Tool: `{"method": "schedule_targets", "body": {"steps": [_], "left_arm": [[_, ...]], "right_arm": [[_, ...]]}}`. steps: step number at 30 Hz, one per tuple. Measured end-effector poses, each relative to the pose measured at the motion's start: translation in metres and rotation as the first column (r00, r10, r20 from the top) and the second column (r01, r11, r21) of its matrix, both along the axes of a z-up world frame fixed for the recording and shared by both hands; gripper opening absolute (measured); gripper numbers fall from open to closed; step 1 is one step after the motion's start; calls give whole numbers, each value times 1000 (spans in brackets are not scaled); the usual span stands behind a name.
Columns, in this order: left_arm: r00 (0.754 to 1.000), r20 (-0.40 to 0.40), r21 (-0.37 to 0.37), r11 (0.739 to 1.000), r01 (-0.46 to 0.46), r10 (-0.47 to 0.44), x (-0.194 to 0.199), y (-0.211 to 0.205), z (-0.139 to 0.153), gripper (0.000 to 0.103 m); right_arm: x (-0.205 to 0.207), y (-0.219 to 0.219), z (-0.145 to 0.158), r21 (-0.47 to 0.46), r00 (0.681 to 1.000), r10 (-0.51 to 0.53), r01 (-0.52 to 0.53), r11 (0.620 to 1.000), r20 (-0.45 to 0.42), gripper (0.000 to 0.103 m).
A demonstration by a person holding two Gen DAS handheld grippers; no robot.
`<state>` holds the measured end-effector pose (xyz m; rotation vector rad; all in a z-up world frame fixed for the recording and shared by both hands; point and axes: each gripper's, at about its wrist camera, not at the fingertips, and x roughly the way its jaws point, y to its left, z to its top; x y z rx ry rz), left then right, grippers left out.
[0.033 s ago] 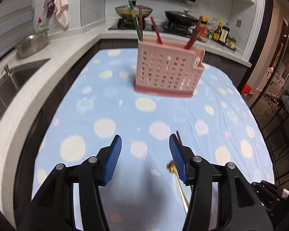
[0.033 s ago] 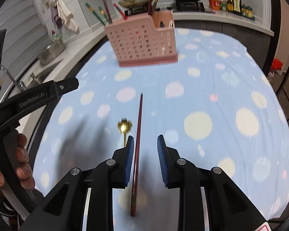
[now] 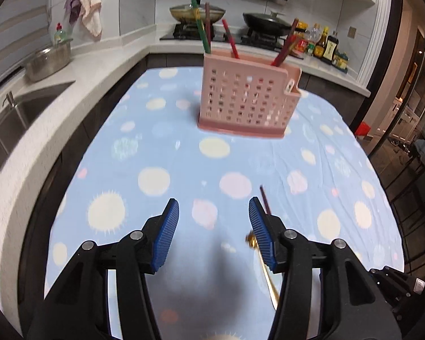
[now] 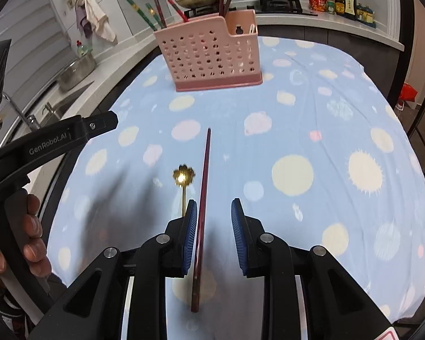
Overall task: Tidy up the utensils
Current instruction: 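Move both open tools back down to the last utensils, then grasp the last dark red chopstick with the right tool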
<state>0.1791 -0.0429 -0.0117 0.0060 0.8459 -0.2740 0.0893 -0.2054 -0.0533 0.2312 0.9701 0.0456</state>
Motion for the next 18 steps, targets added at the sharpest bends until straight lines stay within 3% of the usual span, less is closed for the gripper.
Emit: {"method": "schedule_targets", "body": {"steps": [12, 18], "left_arm": [[991, -137, 33, 999, -9, 14, -41, 13, -59, 49], [986, -168, 48, 999, -2, 10, -51, 14, -69, 50]], "right_arm": [[-33, 20, -31, 16, 993, 74, -73, 997, -94, 25], [-32, 27, -32, 12, 989, 101, -100, 995, -109, 25]]}}
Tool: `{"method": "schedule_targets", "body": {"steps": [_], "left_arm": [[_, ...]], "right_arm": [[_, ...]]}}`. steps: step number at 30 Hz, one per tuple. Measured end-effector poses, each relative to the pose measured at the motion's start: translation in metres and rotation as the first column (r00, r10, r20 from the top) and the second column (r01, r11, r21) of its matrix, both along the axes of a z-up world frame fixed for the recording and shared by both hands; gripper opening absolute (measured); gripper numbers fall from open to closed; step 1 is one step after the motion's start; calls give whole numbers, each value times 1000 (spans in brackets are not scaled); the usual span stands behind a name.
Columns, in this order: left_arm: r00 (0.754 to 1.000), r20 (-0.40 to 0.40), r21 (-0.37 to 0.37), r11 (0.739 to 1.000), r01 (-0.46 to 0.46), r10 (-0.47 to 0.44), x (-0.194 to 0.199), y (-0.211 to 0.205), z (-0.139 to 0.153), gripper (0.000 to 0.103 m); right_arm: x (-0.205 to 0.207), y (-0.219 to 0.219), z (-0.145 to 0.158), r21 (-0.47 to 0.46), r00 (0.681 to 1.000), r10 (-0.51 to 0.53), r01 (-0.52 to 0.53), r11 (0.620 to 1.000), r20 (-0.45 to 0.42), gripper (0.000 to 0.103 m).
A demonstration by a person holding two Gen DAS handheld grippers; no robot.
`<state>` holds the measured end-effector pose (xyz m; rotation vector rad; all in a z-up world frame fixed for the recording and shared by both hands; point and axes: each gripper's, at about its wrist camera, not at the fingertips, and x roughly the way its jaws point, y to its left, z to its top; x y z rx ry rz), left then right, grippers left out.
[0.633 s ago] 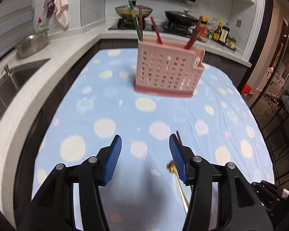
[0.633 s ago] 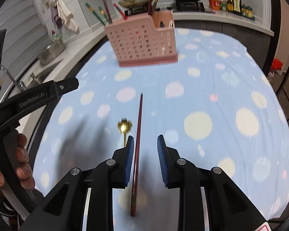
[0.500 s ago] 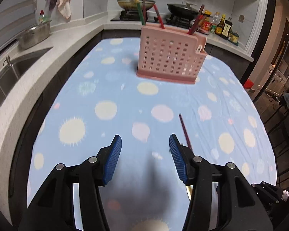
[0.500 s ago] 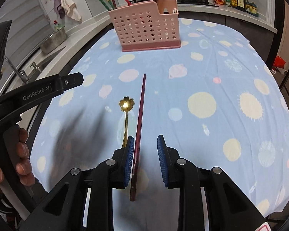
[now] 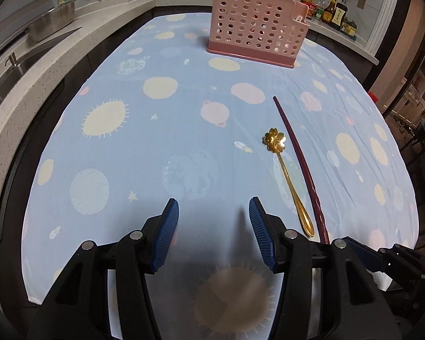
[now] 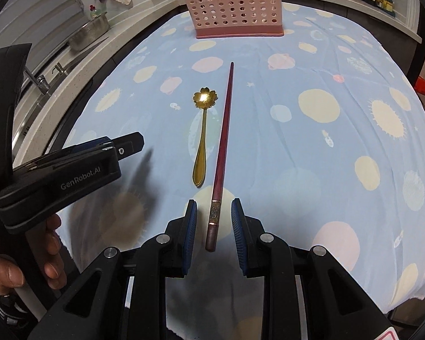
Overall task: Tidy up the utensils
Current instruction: 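Grasp the last dark red chopstick with the right tool, then grasp the gold spoon by its handle with the left tool while the right tool holds the chopstick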
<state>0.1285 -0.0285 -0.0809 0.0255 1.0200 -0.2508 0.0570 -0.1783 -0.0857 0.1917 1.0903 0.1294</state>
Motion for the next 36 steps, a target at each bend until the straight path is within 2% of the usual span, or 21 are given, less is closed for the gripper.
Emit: {"method": "schedule_targets", "body": {"steps": [10, 18, 22, 26, 36], "left_arm": [[1000, -8, 3, 1000, 9, -8, -3, -1, -1, 52], [1000, -13, 8, 1000, 25, -25, -7, -6, -3, 53], [999, -15, 7, 1000, 31, -31, -6, -9, -3, 53], [999, -9, 1, 999, 41, -41, -7, -14, -1, 64], [991, -33, -36, 991, 128, -129, -10, -45, -3, 65]], "right_arm": [[2, 0, -9, -10, 999, -1, 1, 1000, -34, 20], [3, -4, -10, -22, 999, -23, 22, 1000, -42, 8], [2, -15, -9, -20, 997, -72, 71, 997, -31, 7], [1, -28, -7, -17, 992, -126, 125, 992, -20, 7], [-1, -41, -9, 1, 985, -173, 173, 985, -15, 7]]}}
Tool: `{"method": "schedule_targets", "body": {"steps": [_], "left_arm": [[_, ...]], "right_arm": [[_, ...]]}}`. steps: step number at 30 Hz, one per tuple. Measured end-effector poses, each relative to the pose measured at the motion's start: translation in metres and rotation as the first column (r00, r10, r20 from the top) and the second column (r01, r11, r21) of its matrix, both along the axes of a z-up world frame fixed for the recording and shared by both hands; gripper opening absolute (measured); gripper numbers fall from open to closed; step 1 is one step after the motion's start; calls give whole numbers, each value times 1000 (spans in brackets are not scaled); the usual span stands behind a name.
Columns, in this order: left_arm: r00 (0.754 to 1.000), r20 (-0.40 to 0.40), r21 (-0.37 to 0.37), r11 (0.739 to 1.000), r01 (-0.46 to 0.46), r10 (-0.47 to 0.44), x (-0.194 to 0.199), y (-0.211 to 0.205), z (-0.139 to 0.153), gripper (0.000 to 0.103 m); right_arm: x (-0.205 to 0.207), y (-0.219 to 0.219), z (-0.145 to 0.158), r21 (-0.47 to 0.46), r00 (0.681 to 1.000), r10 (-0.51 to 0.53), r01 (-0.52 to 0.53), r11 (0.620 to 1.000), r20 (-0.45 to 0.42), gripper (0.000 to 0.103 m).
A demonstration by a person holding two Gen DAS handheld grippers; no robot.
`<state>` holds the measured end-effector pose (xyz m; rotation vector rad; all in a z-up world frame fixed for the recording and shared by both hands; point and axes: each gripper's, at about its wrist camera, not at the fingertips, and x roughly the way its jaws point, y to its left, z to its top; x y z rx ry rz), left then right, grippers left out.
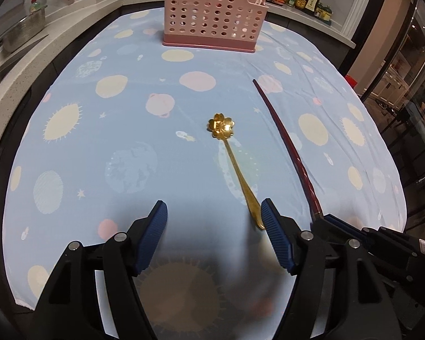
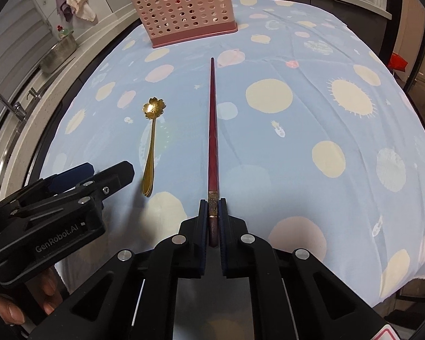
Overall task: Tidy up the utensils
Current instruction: 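Grasp the gold spoon by its handle with the left tool while the right tool holds the chopstick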
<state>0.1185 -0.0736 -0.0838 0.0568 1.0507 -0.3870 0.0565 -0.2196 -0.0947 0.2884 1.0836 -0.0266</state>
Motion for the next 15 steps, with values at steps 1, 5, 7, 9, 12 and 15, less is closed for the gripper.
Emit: {"method": "schedule_targets", "body": {"steps": [1, 5, 7, 9, 12, 15], "left_arm": [[1000, -3, -1, 1000, 7, -7, 0, -3, -1, 65], [999, -20, -3, 999, 36, -36, 1, -13, -7, 64], [999, -22, 7, 999, 41, -40, 1, -15, -12, 60], [999, -10, 19, 999, 51, -51, 0, -17, -12, 56], [998, -3, 20, 998, 56, -56, -1, -17, -11, 43], [998, -1, 14, 998, 59, -59, -2, -16, -11, 29]], "right_arm": [[0, -2, 0, 2, 1000, -5, 5, 1000, -1, 7], [0, -8, -2, 13, 1000, -19, 19, 1000, -4, 7], [0, -8, -2, 15, 1000, -20, 20, 1000, -3, 7], [0, -7, -2, 17, 1000, -19, 19, 1000, -3, 7], [0, -7, -3, 21, 1000, -17, 17, 1000, -3, 7], [-1, -7, -3, 21, 1000, -16, 16, 1000, -3, 7]]}}
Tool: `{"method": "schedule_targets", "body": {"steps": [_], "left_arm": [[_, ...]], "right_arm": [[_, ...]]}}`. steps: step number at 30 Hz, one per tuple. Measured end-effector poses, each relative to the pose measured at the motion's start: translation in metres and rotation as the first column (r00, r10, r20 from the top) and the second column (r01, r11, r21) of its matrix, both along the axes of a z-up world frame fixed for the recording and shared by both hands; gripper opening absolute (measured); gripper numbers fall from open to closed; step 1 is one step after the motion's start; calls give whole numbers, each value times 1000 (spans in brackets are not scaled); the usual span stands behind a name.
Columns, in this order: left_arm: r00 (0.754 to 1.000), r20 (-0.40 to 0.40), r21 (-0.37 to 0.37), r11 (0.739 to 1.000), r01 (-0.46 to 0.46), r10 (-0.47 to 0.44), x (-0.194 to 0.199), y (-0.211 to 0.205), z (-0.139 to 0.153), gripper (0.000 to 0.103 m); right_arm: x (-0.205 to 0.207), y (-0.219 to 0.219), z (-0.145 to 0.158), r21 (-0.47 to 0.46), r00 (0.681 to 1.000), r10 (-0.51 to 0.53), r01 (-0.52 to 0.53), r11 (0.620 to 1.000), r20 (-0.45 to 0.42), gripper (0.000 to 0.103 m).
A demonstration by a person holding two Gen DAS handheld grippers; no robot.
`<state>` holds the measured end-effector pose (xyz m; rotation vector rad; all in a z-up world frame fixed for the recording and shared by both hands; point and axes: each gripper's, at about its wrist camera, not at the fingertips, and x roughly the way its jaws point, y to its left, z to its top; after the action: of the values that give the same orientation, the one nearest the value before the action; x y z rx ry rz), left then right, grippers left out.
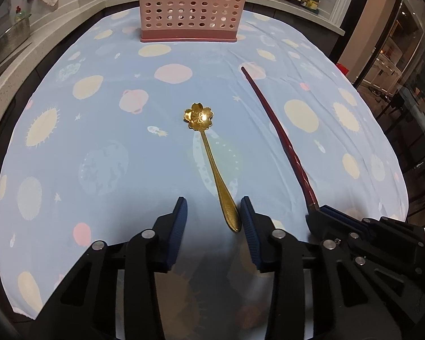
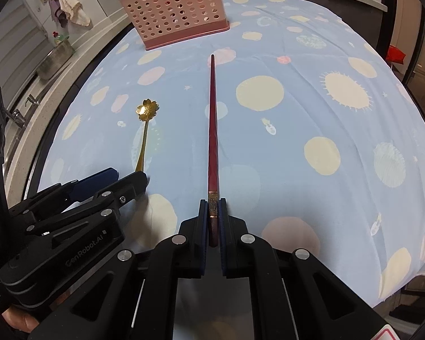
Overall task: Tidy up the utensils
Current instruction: 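Grasp the gold spoon by its handle with the left tool while the right tool holds the chopstick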
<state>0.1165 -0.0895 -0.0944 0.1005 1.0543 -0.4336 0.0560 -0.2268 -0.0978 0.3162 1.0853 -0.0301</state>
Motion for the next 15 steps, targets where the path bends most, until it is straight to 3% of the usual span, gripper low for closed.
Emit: {"method": "schedule_targets", "body": {"steps": [4, 15], "left_arm": [[1000, -12, -20, 1000, 5, -5, 0, 2, -1, 11], [998, 16, -71, 996, -52, 53, 1, 26, 21, 10]], "right_arm": [[0, 1, 0, 1, 1000, 2, -2, 1000, 2, 7], [-3, 3, 13, 2, 999, 14, -14, 1000, 35, 7]]}}
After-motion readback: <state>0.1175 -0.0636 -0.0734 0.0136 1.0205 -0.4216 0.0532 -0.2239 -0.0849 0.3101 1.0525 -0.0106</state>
